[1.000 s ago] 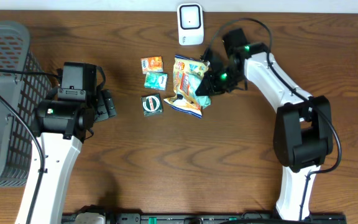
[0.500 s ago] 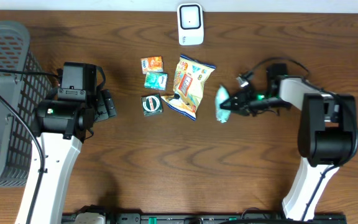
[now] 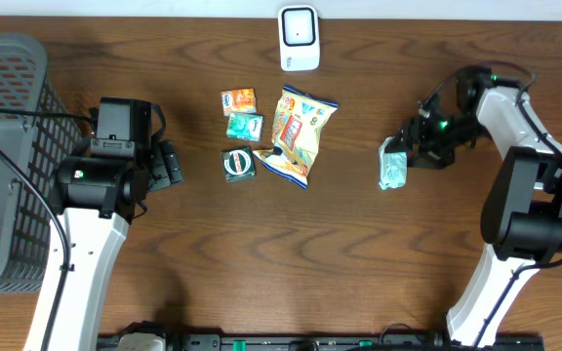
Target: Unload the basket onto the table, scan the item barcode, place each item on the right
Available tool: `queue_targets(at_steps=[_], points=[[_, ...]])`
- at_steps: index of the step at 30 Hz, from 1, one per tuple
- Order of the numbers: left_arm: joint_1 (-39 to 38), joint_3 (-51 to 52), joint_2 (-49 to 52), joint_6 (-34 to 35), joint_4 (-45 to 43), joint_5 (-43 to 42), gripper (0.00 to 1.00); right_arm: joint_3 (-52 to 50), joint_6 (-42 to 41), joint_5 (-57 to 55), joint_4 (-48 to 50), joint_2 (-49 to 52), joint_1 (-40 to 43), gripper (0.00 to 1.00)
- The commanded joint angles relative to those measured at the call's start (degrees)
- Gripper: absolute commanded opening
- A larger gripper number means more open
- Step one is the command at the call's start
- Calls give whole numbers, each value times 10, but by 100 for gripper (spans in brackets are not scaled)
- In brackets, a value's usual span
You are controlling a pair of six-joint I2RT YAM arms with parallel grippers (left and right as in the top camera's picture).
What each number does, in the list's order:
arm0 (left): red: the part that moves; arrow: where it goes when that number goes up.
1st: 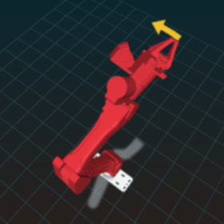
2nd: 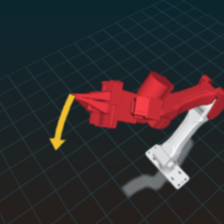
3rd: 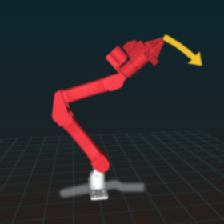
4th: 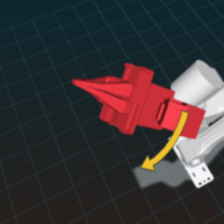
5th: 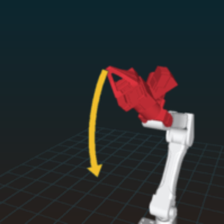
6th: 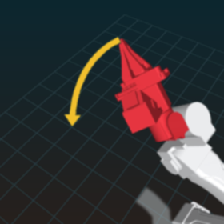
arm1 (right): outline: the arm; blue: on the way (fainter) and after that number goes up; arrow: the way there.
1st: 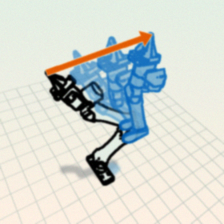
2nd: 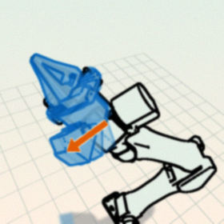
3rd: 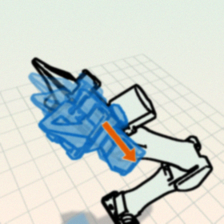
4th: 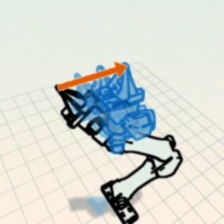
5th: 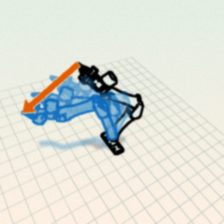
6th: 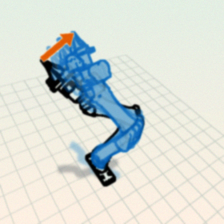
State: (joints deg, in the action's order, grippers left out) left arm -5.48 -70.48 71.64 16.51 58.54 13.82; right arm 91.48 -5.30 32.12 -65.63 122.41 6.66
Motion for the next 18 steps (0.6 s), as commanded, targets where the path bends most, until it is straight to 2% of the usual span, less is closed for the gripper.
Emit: queue_targets(at_steps=[1,4,11,15,18], points=[[-1,-9,2,3,1,2,98,22,14,-116,-13,-2,-17,81],[-1,-9,2,3,1,2,98,12,13,-157,-7,-1,-22,89],[-1,-9,2,3,1,2,98,-24,14,-157,19,-1,-23,88],[-1,-9,2,3,1,2,98,-51,16,-157,45,-1,-22,84],[-1,-9,2,3,1,2,98,-63,16,-145,55,-1,-22,71]])
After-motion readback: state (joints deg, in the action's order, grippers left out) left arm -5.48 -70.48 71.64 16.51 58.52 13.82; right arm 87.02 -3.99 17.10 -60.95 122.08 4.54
